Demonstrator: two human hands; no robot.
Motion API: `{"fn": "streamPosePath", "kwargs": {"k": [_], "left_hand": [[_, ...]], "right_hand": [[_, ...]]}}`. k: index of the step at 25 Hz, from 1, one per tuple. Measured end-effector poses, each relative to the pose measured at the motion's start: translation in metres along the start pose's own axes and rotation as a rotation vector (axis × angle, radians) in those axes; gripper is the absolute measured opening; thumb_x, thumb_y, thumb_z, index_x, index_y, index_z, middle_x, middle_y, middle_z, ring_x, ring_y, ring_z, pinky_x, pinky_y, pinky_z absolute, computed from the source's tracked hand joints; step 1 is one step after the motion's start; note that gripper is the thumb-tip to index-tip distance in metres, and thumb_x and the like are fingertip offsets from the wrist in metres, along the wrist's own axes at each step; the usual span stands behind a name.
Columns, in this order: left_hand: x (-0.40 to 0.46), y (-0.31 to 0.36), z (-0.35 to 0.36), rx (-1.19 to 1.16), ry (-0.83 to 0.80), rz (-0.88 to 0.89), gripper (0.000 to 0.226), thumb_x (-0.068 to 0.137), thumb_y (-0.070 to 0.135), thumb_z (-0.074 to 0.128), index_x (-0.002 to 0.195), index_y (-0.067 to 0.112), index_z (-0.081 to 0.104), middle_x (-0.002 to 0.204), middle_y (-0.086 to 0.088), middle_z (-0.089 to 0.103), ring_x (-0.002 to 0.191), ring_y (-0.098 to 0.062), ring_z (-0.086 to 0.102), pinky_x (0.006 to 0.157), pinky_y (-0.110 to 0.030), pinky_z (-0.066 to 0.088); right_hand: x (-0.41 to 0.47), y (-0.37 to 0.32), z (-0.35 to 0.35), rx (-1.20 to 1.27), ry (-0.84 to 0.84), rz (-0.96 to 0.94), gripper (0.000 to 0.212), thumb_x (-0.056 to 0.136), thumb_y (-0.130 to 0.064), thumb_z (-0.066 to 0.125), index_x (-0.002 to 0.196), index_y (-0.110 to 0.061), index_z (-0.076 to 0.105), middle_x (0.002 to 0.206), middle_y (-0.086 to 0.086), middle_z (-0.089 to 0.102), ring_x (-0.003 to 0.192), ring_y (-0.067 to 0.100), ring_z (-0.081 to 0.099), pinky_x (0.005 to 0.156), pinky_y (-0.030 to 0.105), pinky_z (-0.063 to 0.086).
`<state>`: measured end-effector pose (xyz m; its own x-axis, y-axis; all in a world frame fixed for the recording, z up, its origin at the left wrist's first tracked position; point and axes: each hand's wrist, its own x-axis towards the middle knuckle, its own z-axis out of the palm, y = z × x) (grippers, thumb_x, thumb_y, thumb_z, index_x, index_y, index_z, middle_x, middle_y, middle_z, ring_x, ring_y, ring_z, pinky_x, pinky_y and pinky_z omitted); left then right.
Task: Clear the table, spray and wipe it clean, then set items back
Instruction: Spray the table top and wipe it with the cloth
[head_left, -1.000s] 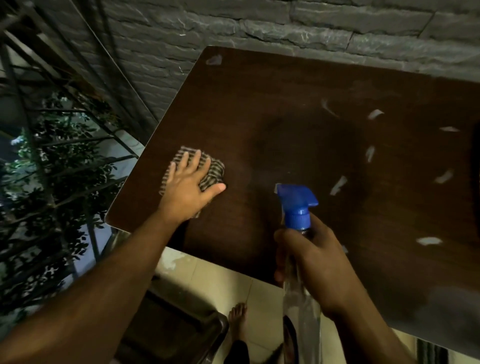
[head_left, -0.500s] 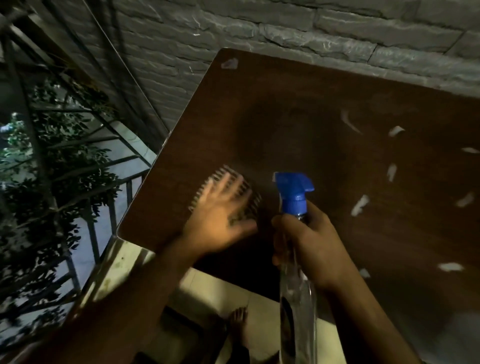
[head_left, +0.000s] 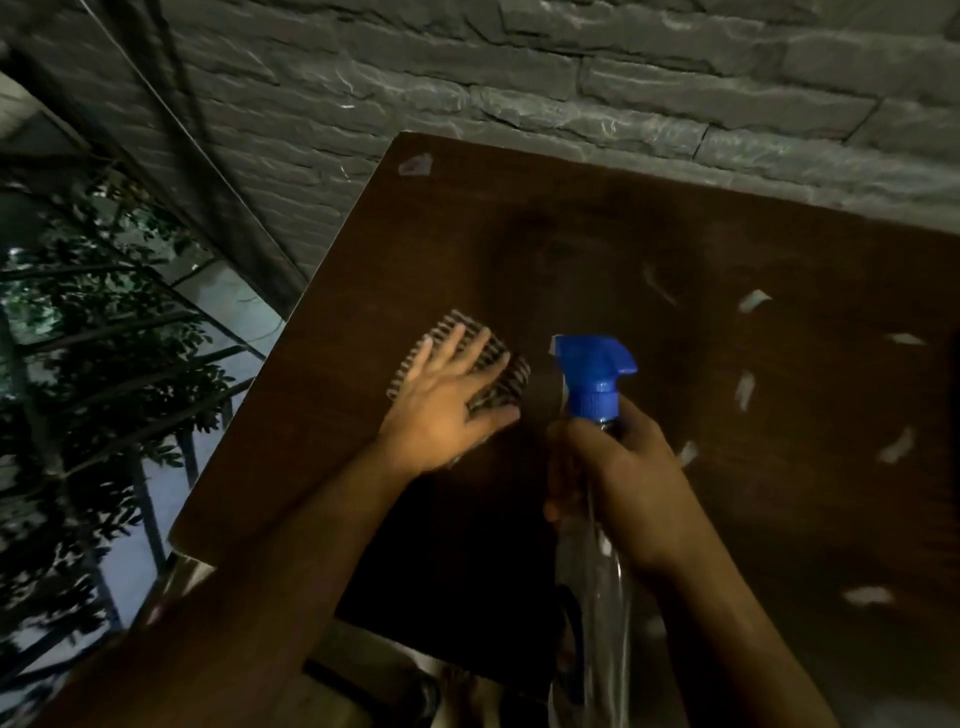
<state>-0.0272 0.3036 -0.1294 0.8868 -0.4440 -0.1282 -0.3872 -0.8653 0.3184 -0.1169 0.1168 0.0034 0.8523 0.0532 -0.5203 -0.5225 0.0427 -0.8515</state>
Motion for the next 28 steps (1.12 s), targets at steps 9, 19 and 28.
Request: {"fn": "streamPosePath", "kwargs": {"k": [9, 19, 28], "left_hand": [[0.083, -0.022, -0.019, 0.015, 0.057, -0.297, 0.071, 0.089, 0.072, 0.026, 0.149, 0.032, 0.028, 0.161, 0.002, 0.01, 0.149, -0.018, -0.001, 0.119, -0.044, -0.004], [0.198, -0.071, -0.044, 0.058, 0.031, -0.142, 0.078, 0.085, 0.076, 0.021, 0.149, 0.032, 0.028, 0.161, 0.007, 0.008, 0.148, -0.011, -0.002, 0.12, -0.037, -0.003], [0.289, -0.066, -0.048, -0.037, 0.197, -0.605, 0.096, 0.09, 0.071, 0.024, 0.151, -0.001, 0.005, 0.161, -0.016, 0.003, 0.149, -0.027, -0.002, 0.12, -0.044, -0.001]], "right_hand": [[0.039, -0.018, -0.036, 0.009, -0.012, 0.049, 0.022, 0.087, -0.009, 0.059, 0.108, -0.012, 0.056, 0.072, 0.017, 0.058, 0.059, 0.032, 0.054, 0.055, 0.039, 0.051], [0.118, -0.064, -0.044, 0.063, 0.06, 0.048, 0.02, 0.085, -0.011, 0.061, 0.104, -0.014, 0.058, 0.067, 0.013, 0.06, 0.058, 0.032, 0.056, 0.058, 0.04, 0.052], [0.168, -0.094, -0.041, 0.029, 0.152, -0.06, 0.018, 0.086, -0.013, 0.059, 0.103, -0.011, 0.055, 0.071, 0.011, 0.06, 0.059, 0.026, 0.058, 0.056, 0.035, 0.055]]}}
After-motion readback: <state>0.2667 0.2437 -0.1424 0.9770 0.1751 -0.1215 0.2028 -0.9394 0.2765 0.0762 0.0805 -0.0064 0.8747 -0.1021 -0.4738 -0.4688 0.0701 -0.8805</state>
